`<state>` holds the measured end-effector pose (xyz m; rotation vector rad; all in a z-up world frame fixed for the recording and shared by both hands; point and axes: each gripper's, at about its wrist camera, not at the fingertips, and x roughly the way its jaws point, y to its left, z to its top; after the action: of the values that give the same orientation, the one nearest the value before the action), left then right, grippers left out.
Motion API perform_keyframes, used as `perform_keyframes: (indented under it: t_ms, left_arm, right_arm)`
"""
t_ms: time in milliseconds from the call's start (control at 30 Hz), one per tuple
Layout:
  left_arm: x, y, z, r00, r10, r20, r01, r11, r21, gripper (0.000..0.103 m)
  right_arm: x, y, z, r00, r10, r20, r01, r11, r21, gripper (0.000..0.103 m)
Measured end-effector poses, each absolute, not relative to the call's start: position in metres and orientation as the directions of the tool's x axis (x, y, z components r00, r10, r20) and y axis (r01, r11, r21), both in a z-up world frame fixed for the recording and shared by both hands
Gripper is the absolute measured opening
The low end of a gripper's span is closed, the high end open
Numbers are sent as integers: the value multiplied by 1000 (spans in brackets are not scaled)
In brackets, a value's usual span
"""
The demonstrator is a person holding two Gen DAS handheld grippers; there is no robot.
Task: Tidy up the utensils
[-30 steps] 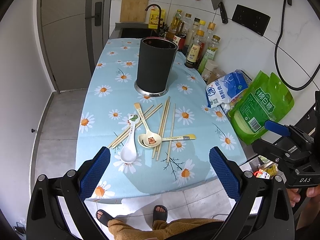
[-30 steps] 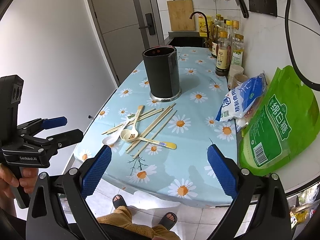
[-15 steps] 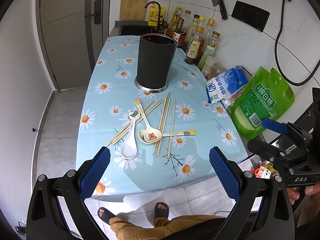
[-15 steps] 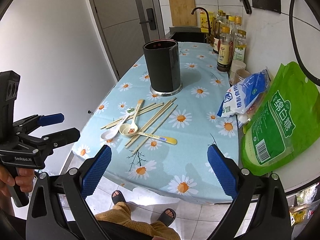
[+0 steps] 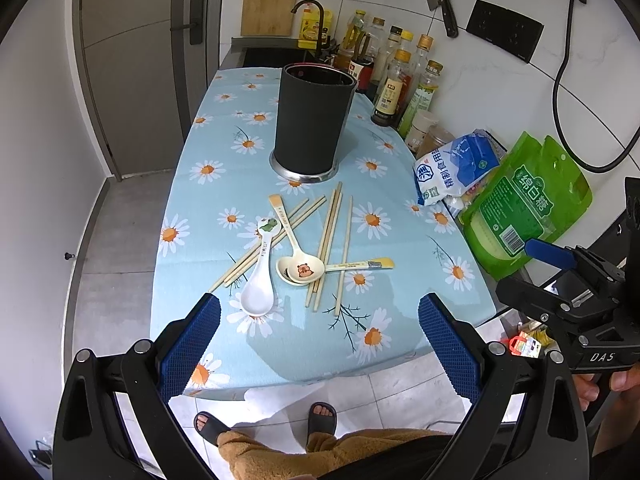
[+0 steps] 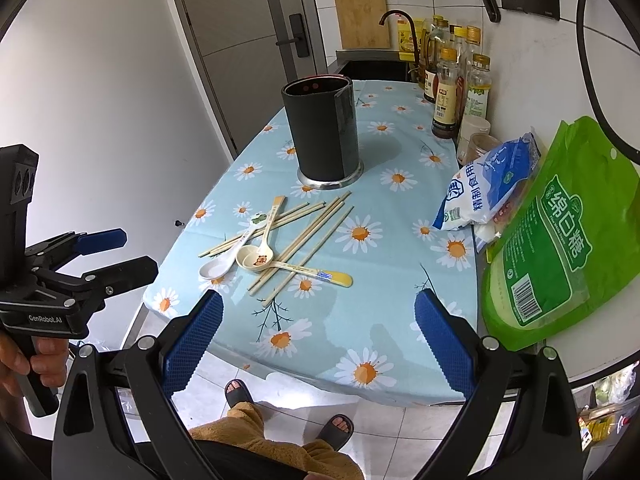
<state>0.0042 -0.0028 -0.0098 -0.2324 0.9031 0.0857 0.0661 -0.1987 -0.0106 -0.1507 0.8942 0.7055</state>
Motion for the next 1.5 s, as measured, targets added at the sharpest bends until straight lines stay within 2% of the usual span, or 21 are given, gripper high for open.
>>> perform_keyframes:
  t_ms: [833, 1200, 1500]
  left_arm:
    - [8, -4, -16, 592, -31, -805, -176, 970, -167, 97]
    - [12, 0, -21, 545, -51, -837, -215, 956, -199, 96]
    - [18, 19, -34, 498, -60, -865, -243, 948, -206, 95]
  right_arm:
    - [70, -200, -18, 406, 496, -767, -613, 771, 174, 96]
    - [84, -207, -24, 331, 539, -774, -620, 743, 253, 96]
    - [107, -203, -40, 206, 603, -770, -608, 696, 382, 96]
